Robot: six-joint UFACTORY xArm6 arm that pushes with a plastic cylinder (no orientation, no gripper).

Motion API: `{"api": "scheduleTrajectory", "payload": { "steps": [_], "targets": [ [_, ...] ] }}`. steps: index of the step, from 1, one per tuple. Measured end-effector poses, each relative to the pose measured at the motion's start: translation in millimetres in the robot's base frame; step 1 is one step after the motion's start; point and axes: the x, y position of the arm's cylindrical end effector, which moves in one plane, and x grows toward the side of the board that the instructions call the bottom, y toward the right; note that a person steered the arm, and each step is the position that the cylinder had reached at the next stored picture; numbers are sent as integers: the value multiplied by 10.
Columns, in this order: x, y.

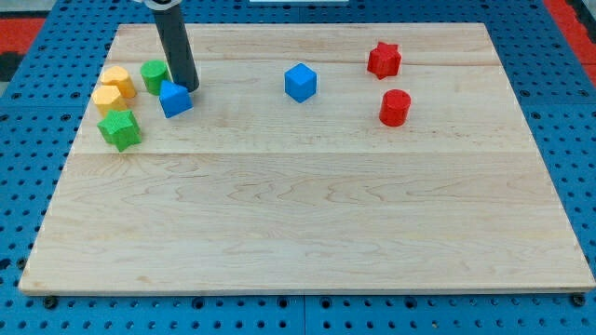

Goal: Slide the blue triangle diagonal to the red circle

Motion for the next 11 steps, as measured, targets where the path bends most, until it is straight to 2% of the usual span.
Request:
{"api": "scheduleTrajectory", "payload": {
  "steps": [1, 2, 3, 4, 5, 6, 7, 8, 9, 10, 11],
  "targets": [
    [-86, -578],
    [67, -665],
    [398, -344],
    [435, 58],
    [266, 489],
    [-67, 180],
    [-138, 488],
    [307, 1095],
    [424, 1099],
    [456, 699],
    [564, 1100]
  ]
}}
